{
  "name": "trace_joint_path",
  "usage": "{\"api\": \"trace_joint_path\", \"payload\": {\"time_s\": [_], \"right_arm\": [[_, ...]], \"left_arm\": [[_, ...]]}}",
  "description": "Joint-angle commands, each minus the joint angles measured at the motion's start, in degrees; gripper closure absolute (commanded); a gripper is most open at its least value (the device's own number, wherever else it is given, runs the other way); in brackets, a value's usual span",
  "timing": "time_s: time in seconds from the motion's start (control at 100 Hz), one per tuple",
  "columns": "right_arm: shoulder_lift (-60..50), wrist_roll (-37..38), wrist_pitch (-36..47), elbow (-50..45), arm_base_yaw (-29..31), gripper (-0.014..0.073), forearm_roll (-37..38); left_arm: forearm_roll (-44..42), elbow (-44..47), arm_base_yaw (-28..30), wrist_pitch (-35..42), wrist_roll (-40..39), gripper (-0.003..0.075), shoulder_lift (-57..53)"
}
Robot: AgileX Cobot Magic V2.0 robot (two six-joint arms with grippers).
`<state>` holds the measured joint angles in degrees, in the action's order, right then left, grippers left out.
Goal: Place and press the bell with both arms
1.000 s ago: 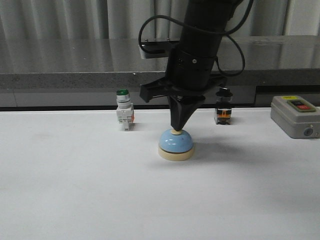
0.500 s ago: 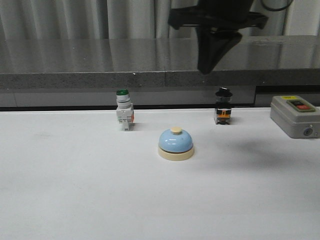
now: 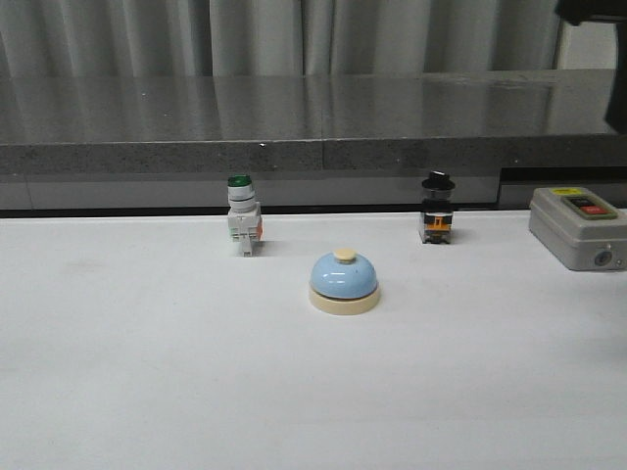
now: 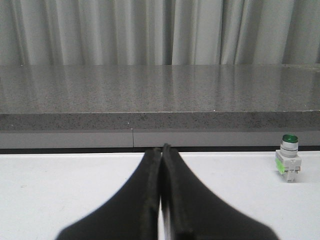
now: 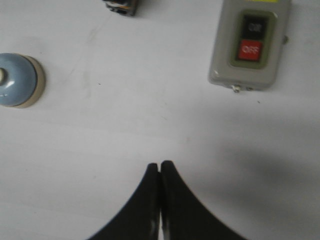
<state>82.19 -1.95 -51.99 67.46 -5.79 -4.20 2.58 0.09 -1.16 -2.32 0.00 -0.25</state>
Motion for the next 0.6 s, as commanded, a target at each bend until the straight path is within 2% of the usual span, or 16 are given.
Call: {"api": "trace_joint_path", "payload": {"time_s": [0.0, 0.25, 0.59], "right_arm": [[-5.99, 0.09, 3.59, -2.63, 2.59, 0.0654, -1.04], [-18.87, 0.09, 7.62, -14.71, 7.04, 0.0654, -1.88], [-38.39, 1.17, 11.99, -26.56, 7.31, 0.0654, -1.88]], "left_arm": [[0.40, 2.32, 0.12, 4.38, -0.64, 0.0741, -1.80], [0.40, 2.32, 0.12, 4.38, -0.64, 0.0741, -1.80], [0.40, 2.32, 0.12, 4.38, -0.64, 0.0741, -1.80]]}}
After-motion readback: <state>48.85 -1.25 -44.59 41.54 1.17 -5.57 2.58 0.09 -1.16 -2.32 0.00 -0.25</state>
